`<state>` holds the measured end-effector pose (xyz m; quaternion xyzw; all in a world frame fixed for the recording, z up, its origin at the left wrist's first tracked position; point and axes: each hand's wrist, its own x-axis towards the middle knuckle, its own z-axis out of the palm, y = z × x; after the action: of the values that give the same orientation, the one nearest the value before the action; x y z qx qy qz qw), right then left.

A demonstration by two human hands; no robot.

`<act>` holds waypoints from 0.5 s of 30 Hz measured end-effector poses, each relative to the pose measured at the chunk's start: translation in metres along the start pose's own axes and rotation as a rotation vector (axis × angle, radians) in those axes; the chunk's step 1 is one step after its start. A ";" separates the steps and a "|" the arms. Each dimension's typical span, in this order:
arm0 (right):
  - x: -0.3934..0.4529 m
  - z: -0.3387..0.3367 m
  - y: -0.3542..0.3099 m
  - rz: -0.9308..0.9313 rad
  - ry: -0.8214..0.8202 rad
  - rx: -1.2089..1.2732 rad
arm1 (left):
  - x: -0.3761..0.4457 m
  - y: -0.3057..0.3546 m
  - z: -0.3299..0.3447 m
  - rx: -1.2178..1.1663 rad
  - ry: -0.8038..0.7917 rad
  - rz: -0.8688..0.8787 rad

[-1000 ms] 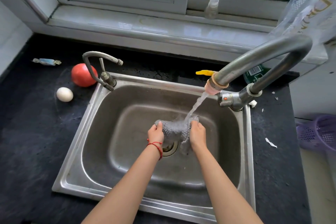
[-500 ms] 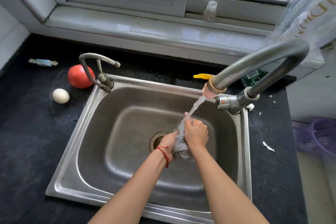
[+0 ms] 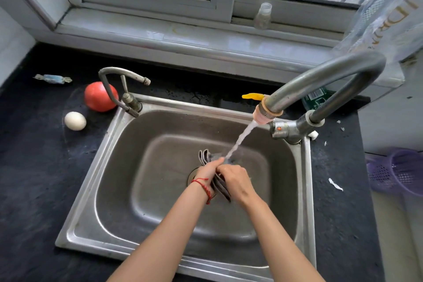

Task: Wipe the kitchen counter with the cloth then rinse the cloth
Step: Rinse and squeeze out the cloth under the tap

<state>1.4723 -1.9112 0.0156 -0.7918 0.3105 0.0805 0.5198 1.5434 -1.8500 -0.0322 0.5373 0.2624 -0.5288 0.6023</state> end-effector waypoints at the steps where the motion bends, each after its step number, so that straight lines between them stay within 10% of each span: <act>1: 0.000 -0.003 0.003 0.023 0.058 -0.003 | 0.004 -0.001 -0.002 0.010 0.073 0.045; 4: 0.009 -0.009 0.016 0.179 0.315 0.037 | 0.003 -0.001 -0.001 -0.021 0.064 0.183; 8: 0.021 -0.014 0.026 0.441 0.019 0.547 | -0.011 0.007 0.001 0.101 -0.053 0.306; 15: 0.026 -0.025 0.025 0.184 0.126 0.578 | -0.019 0.015 -0.015 0.102 -0.078 0.279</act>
<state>1.4733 -1.9502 -0.0046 -0.5834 0.4224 -0.0138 0.6936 1.5548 -1.8308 -0.0140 0.5778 0.1343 -0.4729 0.6515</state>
